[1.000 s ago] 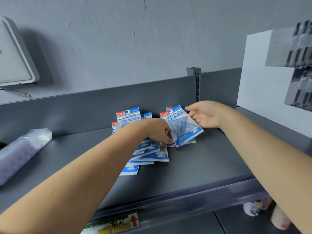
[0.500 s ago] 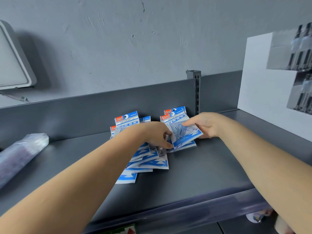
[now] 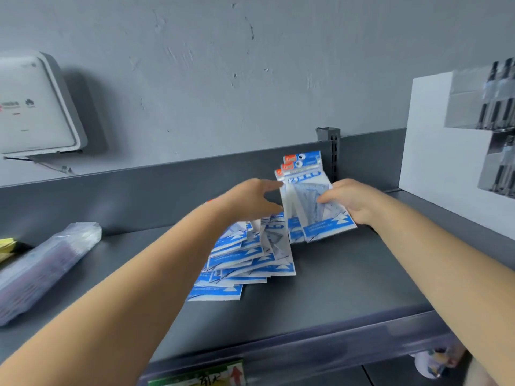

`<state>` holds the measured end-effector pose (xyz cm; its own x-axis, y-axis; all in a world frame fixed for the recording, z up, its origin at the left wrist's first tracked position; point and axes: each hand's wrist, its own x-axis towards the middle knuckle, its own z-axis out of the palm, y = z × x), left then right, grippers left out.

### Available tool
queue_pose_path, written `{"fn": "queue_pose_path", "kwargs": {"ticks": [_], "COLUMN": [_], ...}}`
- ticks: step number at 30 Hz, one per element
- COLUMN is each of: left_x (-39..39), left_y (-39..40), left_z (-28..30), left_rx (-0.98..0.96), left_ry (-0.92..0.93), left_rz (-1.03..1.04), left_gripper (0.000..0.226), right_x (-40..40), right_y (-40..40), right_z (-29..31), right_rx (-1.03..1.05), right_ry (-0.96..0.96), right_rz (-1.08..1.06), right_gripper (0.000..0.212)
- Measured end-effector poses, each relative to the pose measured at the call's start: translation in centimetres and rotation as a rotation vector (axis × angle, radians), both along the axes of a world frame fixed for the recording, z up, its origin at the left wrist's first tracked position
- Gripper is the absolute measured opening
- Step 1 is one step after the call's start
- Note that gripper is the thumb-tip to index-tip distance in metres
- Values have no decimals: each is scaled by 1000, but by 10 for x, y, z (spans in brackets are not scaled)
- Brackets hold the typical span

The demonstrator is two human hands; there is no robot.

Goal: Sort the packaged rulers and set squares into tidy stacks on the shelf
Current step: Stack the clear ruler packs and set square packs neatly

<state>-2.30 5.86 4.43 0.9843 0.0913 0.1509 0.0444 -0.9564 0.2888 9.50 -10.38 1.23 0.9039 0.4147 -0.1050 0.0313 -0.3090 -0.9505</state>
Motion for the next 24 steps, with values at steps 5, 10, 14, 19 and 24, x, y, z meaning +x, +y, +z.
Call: {"fn": "queue_pose_path", "kwargs": {"ticks": [5, 10, 14, 19, 24], "left_x": [-38, -66, -77, -80, -75], "left_y": [48, 72, 76, 76, 79], "left_z": [3, -17, -30, -43, -41], "left_rx": [2, 228, 300, 116, -212], "left_ry": [-95, -25, -11, 80, 136], "left_rz": [173, 344, 350, 377, 423], "left_gripper": [55, 56, 53, 50, 61], "right_x": [-20, -55, -73, -79, -73], "right_y": [13, 59, 87, 84, 66], "right_z": [27, 27, 10, 1, -1], "right_rx": [170, 138, -130, -383, -363], "right_ry": [-3, -8, -122, -297, -130], "right_rz": [47, 168, 162, 191, 265], "right_gripper": [12, 10, 7, 21, 28]}}
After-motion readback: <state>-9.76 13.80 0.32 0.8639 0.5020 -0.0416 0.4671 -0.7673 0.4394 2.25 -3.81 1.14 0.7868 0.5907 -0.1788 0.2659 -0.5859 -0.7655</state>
